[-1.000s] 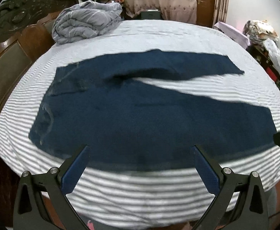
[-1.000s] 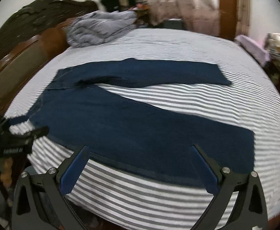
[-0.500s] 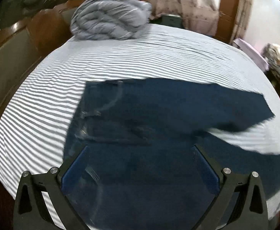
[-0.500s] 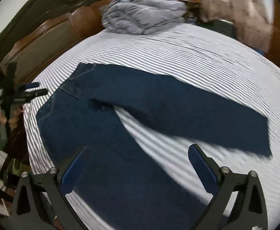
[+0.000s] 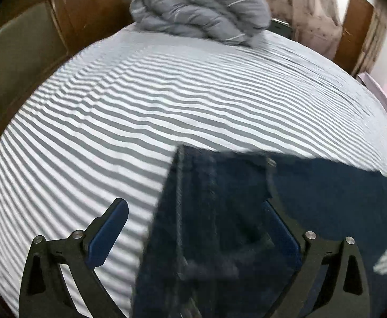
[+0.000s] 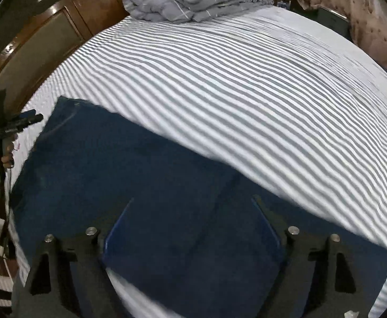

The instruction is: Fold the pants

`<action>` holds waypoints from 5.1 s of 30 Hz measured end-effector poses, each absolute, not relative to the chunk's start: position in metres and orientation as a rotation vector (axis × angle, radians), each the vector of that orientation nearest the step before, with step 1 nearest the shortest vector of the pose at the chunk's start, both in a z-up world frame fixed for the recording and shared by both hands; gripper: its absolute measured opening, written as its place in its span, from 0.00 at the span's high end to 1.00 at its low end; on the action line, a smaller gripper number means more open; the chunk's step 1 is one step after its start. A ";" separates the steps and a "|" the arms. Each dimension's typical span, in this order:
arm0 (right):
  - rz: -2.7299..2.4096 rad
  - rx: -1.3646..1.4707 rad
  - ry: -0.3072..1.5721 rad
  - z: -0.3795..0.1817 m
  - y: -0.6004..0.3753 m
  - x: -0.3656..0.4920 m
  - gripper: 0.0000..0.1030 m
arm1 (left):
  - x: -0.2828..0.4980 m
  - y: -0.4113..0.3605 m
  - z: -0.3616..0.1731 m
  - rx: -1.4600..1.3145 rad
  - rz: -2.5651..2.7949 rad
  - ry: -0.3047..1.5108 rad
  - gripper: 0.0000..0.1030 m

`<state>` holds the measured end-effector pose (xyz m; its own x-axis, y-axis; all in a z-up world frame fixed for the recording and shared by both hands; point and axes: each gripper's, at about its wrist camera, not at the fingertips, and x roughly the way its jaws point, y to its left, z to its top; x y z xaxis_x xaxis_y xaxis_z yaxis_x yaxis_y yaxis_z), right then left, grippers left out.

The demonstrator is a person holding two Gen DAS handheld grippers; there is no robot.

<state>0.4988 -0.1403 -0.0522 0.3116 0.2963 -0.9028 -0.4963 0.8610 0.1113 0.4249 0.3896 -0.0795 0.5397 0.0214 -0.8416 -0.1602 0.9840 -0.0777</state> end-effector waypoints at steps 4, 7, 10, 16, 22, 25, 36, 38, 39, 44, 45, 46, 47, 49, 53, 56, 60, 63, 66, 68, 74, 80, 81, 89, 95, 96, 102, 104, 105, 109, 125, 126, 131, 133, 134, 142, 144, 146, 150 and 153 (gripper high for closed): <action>0.567 -0.284 1.209 -0.080 -0.126 0.540 0.28 | 0.451 0.409 -0.100 -0.196 0.040 1.021 0.04; 0.593 -0.316 1.266 -0.097 -0.121 0.558 0.39 | 0.464 0.413 -0.112 -0.170 0.045 1.047 0.05; 0.607 -0.327 1.284 -0.108 -0.117 0.567 0.42 | 0.462 0.403 -0.102 -0.173 -0.015 1.003 0.10; 0.641 -0.315 1.267 -0.116 -0.127 0.567 0.57 | 0.476 0.331 -0.079 0.024 -0.214 0.935 0.10; 0.646 -0.273 1.268 -0.111 -0.143 0.565 0.75 | 0.509 0.301 -0.118 0.186 -0.237 1.064 0.10; 0.643 -0.293 1.245 -0.107 -0.145 0.560 0.77 | 0.515 0.296 -0.127 0.217 -0.255 1.075 0.10; 0.570 -0.303 1.165 -0.098 -0.128 0.548 0.80 | 0.502 0.291 -0.121 0.199 -0.297 1.075 0.66; 0.551 -0.305 1.141 -0.091 -0.128 0.544 0.81 | 0.497 0.296 -0.117 0.173 -0.289 1.059 0.72; 0.543 -0.309 1.127 -0.087 -0.128 0.542 0.82 | 0.496 0.301 -0.113 0.138 -0.283 1.051 0.74; 0.511 -0.331 1.066 -0.068 -0.130 0.538 0.85 | 0.491 0.304 -0.088 0.122 -0.255 0.966 0.75; 0.506 -0.327 1.052 -0.064 -0.130 0.539 0.85 | 0.492 0.307 -0.084 0.111 -0.248 0.959 0.74; 0.502 -0.319 1.041 -0.061 -0.130 0.541 0.85 | 0.493 0.311 -0.079 0.091 -0.245 0.945 0.74; 0.495 -0.306 1.031 -0.060 -0.131 0.544 0.85 | 0.494 0.312 -0.078 0.088 -0.243 0.940 0.74; 0.484 -0.299 1.040 -0.067 -0.130 0.553 0.85 | 0.498 0.312 -0.087 0.104 -0.233 0.967 0.74; 0.468 -0.334 1.143 -0.105 -0.116 0.571 0.84 | 0.508 0.303 -0.118 0.182 -0.206 1.045 0.68; 0.481 -0.331 1.161 -0.111 -0.115 0.579 0.77 | 0.509 0.307 -0.115 0.180 -0.222 1.046 0.65; 0.500 -0.317 1.194 -0.111 -0.120 0.588 0.75 | 0.500 0.309 -0.103 0.274 -0.227 1.023 0.54; 0.523 -0.307 1.204 -0.110 -0.121 0.595 0.73 | 0.497 0.319 -0.097 0.313 -0.234 1.050 0.53; 0.531 -0.278 1.211 -0.113 -0.123 0.597 0.72 | 0.497 0.344 -0.096 0.260 -0.214 1.084 0.53; 0.537 -0.264 1.210 -0.114 -0.125 0.599 0.72 | 0.496 0.362 -0.095 0.178 -0.206 1.080 0.52; 0.553 -0.279 1.217 -0.113 -0.126 0.598 0.71 | 0.493 0.384 -0.091 0.118 -0.213 1.096 0.49; 0.576 -0.260 1.214 -0.113 -0.133 0.592 0.70 | 0.486 0.419 -0.101 -0.069 -0.230 1.153 0.42; 0.584 -0.255 1.216 -0.113 -0.135 0.591 0.70 | 0.486 0.422 -0.108 -0.083 -0.227 1.177 0.41; 0.664 -0.256 1.276 -0.117 -0.139 0.598 0.61 | 0.495 0.404 -0.128 -0.119 -0.199 1.120 0.23; 0.669 -0.308 1.254 -0.111 -0.124 0.587 0.89 | 0.488 0.377 -0.121 -0.030 -0.165 1.082 0.55; 0.656 -0.335 1.239 -0.107 -0.120 0.582 0.91 | 0.483 0.378 -0.116 -0.051 -0.173 1.077 0.67; 0.618 -0.379 1.163 -0.061 -0.121 0.548 0.95 | 0.454 0.379 -0.072 -0.052 -0.198 0.989 0.79; 0.614 -0.389 1.135 -0.037 -0.124 0.531 0.95 | 0.439 0.383 -0.050 -0.080 -0.225 0.961 0.79; 0.613 -0.392 1.127 -0.027 -0.125 0.524 0.95 | 0.430 0.385 -0.038 -0.088 -0.238 0.949 0.79; 0.609 -0.393 1.083 0.019 -0.127 0.476 0.95 | 0.393 0.402 0.000 -0.101 -0.288 0.911 0.79; 0.708 -0.361 1.153 -0.006 -0.110 0.230 0.95 | 0.211 0.412 -0.027 0.035 -0.326 1.053 0.78; 0.712 -0.369 1.185 -0.021 -0.106 0.221 0.95 | 0.204 0.410 -0.034 0.060 -0.326 1.067 0.78; 0.703 -0.396 1.307 -0.091 -0.096 0.188 0.94 | 0.180 0.397 -0.080 0.215 -0.290 1.184 0.78; 0.699 -0.402 1.330 -0.103 -0.094 0.185 0.94 | 0.173 0.399 -0.097 0.243 -0.272 1.219 0.78; 0.695 -0.404 1.333 -0.106 -0.093 0.184 0.94 | 0.170 0.403 -0.099 0.223 -0.267 1.221 0.78; 0.722 -0.345 1.370 -0.107 -0.093 0.173 0.93 | 0.168 0.420 -0.104 0.118 -0.237 1.190 0.78; 0.689 -0.315 1.385 -0.119 -0.094 0.177 0.91 | 0.168 0.419 -0.104 0.113 -0.223 1.186 0.77; 0.660 -0.313 1.400 -0.130 -0.093 0.178 0.91 | 0.168 0.420 -0.103 0.112 -0.206 1.193 0.77; 0.639 -0.302 1.384 -0.128 -0.090 0.175 0.76 | 0.161 0.418 -0.091 0.192 -0.161 1.219 0.77; 0.640 -0.239 1.373 -0.119 -0.094 0.170 0.66 | 0.150 0.424 -0.076 0.196 -0.126 1.215 0.77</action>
<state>0.1705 -0.0940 -0.1192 0.0609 0.2829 -0.9572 -0.5517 0.8087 0.2039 0.1501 0.4237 -0.0758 0.3445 0.0086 -0.9387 0.2008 0.9761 0.0827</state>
